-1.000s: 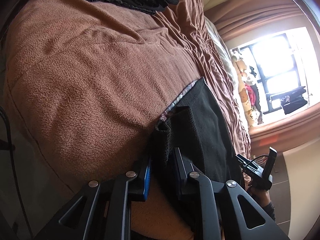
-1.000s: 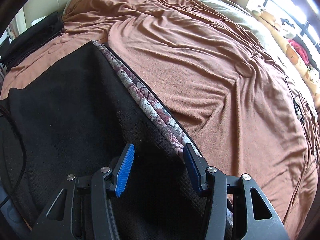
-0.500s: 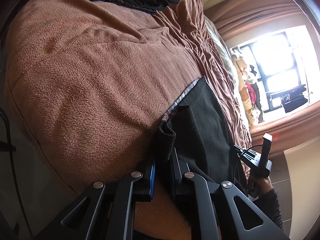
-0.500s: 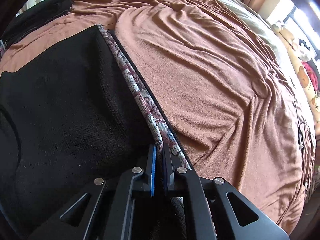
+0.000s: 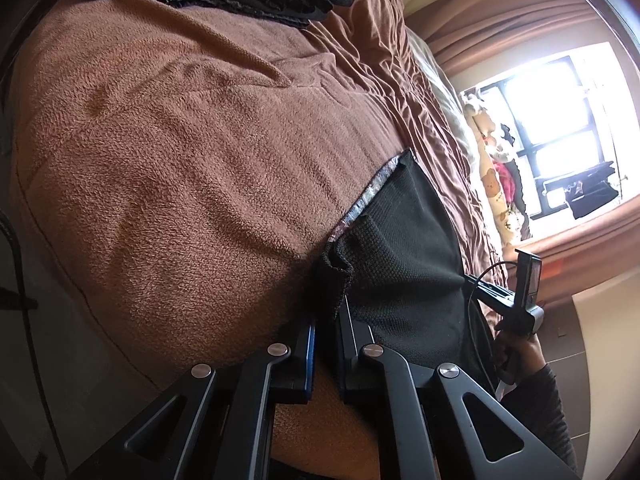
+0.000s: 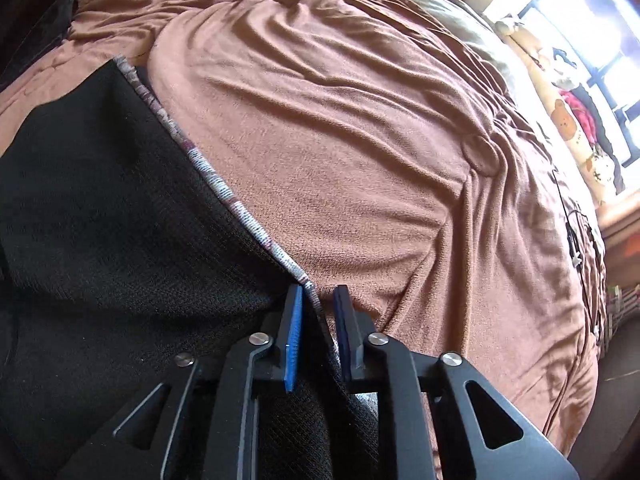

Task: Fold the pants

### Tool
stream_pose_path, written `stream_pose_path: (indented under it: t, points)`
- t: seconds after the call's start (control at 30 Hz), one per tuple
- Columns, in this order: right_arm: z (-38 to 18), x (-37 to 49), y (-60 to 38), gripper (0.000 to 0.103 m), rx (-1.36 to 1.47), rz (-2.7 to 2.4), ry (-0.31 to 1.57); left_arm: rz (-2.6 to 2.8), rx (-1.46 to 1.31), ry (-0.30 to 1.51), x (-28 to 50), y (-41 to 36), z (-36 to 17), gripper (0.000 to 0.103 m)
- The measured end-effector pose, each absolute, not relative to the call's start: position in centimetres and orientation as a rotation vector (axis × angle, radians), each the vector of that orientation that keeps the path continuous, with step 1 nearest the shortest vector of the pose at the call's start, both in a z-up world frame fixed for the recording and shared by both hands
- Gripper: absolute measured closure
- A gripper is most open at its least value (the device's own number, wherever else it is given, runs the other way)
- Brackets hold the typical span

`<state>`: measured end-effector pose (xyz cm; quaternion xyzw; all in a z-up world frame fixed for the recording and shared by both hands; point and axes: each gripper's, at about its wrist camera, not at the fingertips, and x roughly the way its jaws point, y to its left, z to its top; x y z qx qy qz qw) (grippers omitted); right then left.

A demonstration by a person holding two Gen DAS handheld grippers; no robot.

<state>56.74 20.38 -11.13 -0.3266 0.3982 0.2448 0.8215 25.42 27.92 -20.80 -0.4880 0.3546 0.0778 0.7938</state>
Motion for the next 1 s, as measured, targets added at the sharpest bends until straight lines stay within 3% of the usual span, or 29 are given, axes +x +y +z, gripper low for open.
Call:
stream_pose_path:
  t: [0.1, 0.13, 0.3, 0.57, 1.0]
  points:
    - [-8.8, 56.4, 19.5, 0.055, -0.623, 0.522, 0.829, 0.160, -1.061, 0.766, 25.6, 28.1, -20.7, 0.094]
    - [-8.0, 56.2, 19.1, 0.054, -0.602, 0.525, 0.814, 0.159, -1.059, 0.766, 25.7, 28.0, -20.7, 0.094]
    - [-6.0, 53.8, 20.1, 0.054, -0.573, 0.626, 0.785, 0.169, -1.104, 0.750, 26.1, 28.3, -21.0, 0.093]
    - [-7.8, 50.9, 24.8, 0.054, -0.656, 0.775, 0.791, 0.206, -1.129, 0.732, 27.0, 28.4, -21.2, 0.093]
    - [-11.6, 56.1, 30.6, 0.059, -0.656, 0.694, 0.859, 0.204, -1.170, 0.704, 25.1, 28.5, -21.7, 0.094]
